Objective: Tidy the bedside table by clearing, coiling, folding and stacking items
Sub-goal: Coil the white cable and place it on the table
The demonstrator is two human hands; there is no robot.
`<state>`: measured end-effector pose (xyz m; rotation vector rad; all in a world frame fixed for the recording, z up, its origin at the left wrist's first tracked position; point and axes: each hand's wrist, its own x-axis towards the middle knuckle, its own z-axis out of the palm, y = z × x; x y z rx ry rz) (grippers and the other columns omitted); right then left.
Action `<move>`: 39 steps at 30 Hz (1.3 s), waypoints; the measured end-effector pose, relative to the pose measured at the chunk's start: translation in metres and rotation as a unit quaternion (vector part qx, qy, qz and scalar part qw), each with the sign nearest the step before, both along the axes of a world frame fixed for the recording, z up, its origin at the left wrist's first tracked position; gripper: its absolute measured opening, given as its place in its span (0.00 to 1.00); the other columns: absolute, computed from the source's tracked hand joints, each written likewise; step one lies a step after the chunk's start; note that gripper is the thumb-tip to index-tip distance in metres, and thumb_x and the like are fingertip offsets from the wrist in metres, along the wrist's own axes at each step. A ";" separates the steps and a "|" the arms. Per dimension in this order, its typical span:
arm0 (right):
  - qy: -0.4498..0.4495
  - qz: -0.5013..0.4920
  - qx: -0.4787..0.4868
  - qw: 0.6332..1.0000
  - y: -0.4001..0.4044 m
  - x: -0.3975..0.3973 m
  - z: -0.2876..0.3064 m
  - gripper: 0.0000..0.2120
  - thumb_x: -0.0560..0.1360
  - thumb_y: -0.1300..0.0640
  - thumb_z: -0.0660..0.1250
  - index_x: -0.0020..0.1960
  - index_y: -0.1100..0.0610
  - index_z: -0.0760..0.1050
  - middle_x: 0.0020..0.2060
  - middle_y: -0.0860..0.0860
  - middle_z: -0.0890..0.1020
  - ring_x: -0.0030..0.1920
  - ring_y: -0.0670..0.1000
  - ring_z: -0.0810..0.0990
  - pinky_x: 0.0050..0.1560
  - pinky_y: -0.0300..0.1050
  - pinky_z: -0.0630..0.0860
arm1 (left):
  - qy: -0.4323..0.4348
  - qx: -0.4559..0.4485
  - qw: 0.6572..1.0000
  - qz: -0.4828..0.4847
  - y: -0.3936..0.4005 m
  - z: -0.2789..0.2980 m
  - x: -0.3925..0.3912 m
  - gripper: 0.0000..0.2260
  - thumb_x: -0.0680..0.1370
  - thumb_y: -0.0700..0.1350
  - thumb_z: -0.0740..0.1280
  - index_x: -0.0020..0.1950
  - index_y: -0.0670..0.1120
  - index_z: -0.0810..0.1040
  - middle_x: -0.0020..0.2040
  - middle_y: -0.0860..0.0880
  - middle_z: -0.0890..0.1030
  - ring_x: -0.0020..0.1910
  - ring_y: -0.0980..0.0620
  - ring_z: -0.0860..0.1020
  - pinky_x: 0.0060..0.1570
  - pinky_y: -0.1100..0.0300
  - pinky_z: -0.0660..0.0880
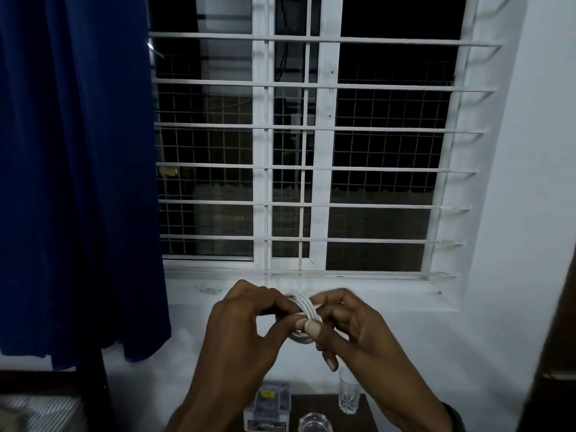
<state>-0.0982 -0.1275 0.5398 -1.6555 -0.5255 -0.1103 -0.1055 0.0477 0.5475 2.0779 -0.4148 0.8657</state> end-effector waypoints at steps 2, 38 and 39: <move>-0.041 -0.032 -0.062 0.997 0.003 -0.002 0.001 0.17 0.75 0.50 0.68 0.61 0.39 0.68 0.44 0.50 0.78 0.37 0.45 0.77 0.38 0.37 0.75 | -0.016 0.009 1.000 -0.006 -0.001 0.001 -0.002 0.05 0.69 0.49 0.76 0.41 0.57 0.82 0.49 0.64 0.78 0.45 0.60 0.80 0.49 0.63 0.80; 0.099 0.104 -0.059 0.988 0.010 -0.004 0.001 0.22 0.82 0.44 0.51 0.40 0.59 0.70 0.28 0.59 0.68 0.23 0.50 0.64 0.26 0.40 0.61 | -0.033 0.107 0.990 -0.092 0.024 0.013 0.010 0.03 0.71 0.45 0.75 0.41 0.53 0.84 0.37 0.58 0.82 0.40 0.57 0.81 0.39 0.63 0.81; 0.103 0.110 -0.056 0.987 0.010 -0.005 0.001 0.22 0.82 0.44 0.51 0.40 0.59 0.70 0.28 0.58 0.68 0.23 0.50 0.64 0.26 0.40 0.61 | -0.030 0.103 0.990 -0.092 0.026 0.013 0.011 0.03 0.70 0.46 0.75 0.41 0.53 0.84 0.37 0.59 0.82 0.40 0.57 0.82 0.39 0.63 0.81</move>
